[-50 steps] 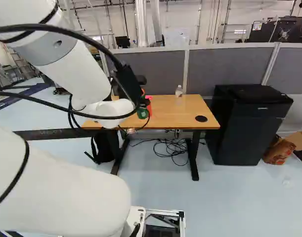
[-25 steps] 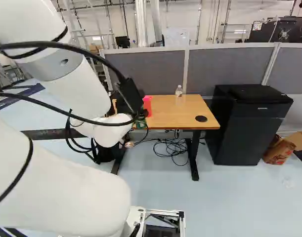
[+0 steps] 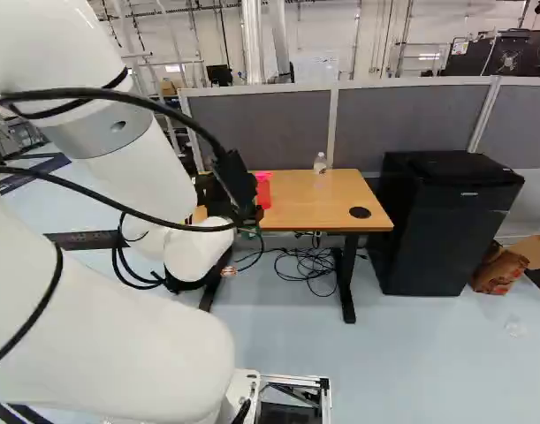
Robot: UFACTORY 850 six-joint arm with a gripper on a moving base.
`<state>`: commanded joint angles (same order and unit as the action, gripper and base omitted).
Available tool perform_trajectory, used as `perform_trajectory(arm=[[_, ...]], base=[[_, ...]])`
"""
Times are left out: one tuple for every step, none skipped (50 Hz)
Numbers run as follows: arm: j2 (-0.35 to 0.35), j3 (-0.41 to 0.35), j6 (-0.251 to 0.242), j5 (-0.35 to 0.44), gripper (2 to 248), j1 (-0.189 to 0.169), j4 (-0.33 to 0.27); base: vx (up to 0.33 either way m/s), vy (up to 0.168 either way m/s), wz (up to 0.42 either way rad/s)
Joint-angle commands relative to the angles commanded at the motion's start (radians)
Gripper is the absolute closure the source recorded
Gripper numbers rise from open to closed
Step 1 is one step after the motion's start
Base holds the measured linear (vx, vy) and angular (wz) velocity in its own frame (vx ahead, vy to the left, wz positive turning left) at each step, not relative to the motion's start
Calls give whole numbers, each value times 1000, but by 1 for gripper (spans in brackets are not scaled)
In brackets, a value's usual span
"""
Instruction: Pick up the green bottle from the table
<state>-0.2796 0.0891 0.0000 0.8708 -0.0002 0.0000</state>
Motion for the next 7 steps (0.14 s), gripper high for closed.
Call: perform_trajectory(arm=[[0,-1,0,1,130,0,0],[0,-1,0,1,130,0,0],[0,-1,0,1,130,0,0],[0,-2,0,2,130,0,0],[0,-2,0,2,130,0,0],[0,-2,0,2,130,0,0],[0,-2,0,2,130,0,0]], base=[[0,0,0],[0,0,0],[0,0,0],[0,0,0],[0,0,0],[0,0,0],[0,0,0]])
